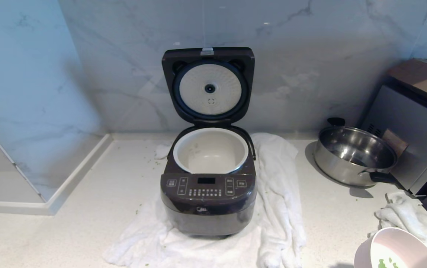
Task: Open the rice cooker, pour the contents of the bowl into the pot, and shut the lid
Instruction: Place the bowl on the table
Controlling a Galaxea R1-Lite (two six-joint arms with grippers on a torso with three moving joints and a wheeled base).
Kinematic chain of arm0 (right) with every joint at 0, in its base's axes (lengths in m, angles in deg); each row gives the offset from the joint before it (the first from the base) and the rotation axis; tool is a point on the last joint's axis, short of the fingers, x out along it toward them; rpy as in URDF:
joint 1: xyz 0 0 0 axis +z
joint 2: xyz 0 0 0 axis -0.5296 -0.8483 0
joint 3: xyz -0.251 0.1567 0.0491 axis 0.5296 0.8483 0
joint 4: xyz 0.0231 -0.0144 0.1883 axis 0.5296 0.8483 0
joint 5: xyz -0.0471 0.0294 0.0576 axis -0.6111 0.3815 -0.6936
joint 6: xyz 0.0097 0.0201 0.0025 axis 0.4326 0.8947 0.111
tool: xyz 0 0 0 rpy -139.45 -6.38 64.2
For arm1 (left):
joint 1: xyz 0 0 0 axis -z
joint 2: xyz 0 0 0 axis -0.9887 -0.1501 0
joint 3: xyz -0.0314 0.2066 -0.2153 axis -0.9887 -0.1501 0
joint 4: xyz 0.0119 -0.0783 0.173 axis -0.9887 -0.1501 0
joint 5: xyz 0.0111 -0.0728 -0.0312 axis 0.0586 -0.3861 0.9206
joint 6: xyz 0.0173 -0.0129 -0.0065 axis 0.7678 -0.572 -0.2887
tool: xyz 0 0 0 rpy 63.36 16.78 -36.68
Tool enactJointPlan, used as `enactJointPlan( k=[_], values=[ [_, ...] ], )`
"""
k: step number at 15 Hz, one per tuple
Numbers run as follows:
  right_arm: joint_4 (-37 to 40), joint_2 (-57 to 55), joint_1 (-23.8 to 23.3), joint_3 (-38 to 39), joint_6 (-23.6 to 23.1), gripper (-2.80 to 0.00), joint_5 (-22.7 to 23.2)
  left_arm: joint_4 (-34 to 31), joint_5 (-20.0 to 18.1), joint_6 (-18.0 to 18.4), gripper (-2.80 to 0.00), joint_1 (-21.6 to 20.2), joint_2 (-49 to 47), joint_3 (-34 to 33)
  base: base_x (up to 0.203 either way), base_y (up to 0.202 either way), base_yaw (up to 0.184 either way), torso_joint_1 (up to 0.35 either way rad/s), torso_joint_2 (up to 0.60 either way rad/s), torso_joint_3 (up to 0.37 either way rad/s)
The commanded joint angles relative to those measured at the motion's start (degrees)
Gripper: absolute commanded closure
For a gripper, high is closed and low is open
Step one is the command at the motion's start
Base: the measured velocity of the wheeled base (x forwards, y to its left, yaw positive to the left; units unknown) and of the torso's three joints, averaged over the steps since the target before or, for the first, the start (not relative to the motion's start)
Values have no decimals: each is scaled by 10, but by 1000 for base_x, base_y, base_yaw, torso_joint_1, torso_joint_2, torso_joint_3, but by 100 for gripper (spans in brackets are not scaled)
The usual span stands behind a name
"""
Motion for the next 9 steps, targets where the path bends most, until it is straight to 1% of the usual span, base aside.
enactJointPlan(
  k=[1, 7, 9],
  values=[
    [4, -2, 6, -7, 1, 0, 3, 0, 0, 0, 0, 0, 0, -2, 0, 0, 0, 0, 0, 0],
    [4, 1, 6, -8, 4, 0, 3, 0, 0, 0, 0, 0, 0, -2, 0, 0, 0, 0, 0, 0],
    [2, 1, 6, -11, 3, 0, 2, 0, 0, 0, 0, 0, 0, -2, -7, 4, 69, 5, 2, 2]
  ],
)
